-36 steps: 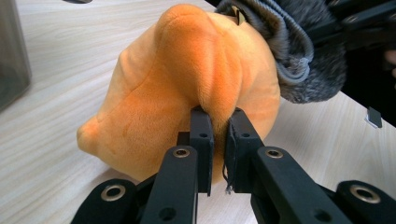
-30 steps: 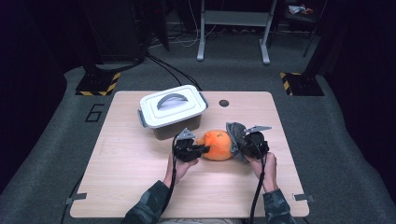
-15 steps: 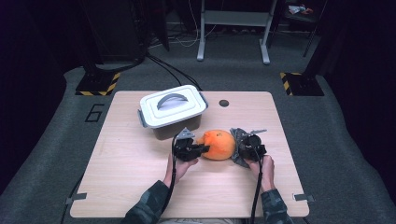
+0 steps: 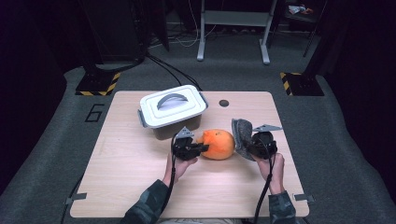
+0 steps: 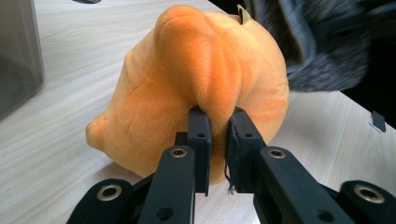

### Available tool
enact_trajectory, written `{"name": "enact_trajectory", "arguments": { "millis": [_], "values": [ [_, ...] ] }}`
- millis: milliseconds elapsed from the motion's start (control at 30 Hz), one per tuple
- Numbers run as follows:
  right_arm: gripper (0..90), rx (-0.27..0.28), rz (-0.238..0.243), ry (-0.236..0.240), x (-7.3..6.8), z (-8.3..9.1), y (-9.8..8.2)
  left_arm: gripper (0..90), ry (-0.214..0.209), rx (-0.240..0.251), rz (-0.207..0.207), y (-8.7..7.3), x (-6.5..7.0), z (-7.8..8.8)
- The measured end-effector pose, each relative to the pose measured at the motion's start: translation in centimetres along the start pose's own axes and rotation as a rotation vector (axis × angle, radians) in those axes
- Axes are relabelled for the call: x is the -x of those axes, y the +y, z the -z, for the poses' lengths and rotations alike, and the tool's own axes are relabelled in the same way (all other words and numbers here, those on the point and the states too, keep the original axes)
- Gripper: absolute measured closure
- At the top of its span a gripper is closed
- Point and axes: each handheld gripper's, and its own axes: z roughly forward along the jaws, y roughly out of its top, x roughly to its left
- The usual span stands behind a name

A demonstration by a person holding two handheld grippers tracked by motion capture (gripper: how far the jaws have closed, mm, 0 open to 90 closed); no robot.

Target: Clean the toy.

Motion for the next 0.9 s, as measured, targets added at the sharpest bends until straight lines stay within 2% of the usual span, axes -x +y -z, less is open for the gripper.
{"name": "enact_trajectory", "arguments": {
  "millis": [33, 133, 267, 433, 600, 733, 800, 833, 867, 900],
  "values": [
    [74.8, 0.019, 0.012, 0.01, -0.5, 0.4, 0.3, 80.8, -0.001, 0.002, 0.004, 0.0, 0.0, 0.0],
    [74.8, 0.032, 0.053, 0.044, -1.7, 0.8, 1.0, 80.6, -0.003, 0.005, 0.005, 0.0, 0.0, 0.0],
    [74.8, -0.003, 0.095, 0.066, -3.0, -0.4, 1.5, 79.5, -0.005, 0.003, 0.003, 0.0, -0.1, 0.0],
    [74.9, -0.024, 0.07, 0.049, -2.9, -1.4, 1.4, 73.4, -0.013, 0.004, -0.005, 0.0, 0.0, 0.0],
    [74.9, -0.03, 0.062, 0.039, -2.4, -1.6, 1.3, 54.6, 0.018, 0.004, -0.051, 0.1, 0.5, 0.0],
    [74.9, -0.027, 0.058, 0.038, -2.3, -1.8, 1.3, 45.5, 0.034, -0.014, -0.115, -0.4, 1.2, -0.1],
    [74.9, -0.03, 0.051, 0.037, -2.3, -1.8, 1.3, 45.0, 0.067, -0.019, -0.153, -0.6, 1.4, -0.2],
    [74.9, -0.029, 0.052, 0.038, -2.3, -1.8, 1.3, 45.7, 0.059, -0.017, -0.175, -0.7, 1.4, -0.3],
    [74.8, -0.03, 0.053, 0.035, -2.3, -1.8, 1.3, 47.1, 0.068, -0.011, -0.19, -0.7, 1.4, -0.4],
    [74.8, -0.032, 0.053, 0.033, -2.3, -1.8, 1.4, 50.9, 0.085, -0.009, -0.225, -0.8, 1.5, -0.5]
  ]
}}
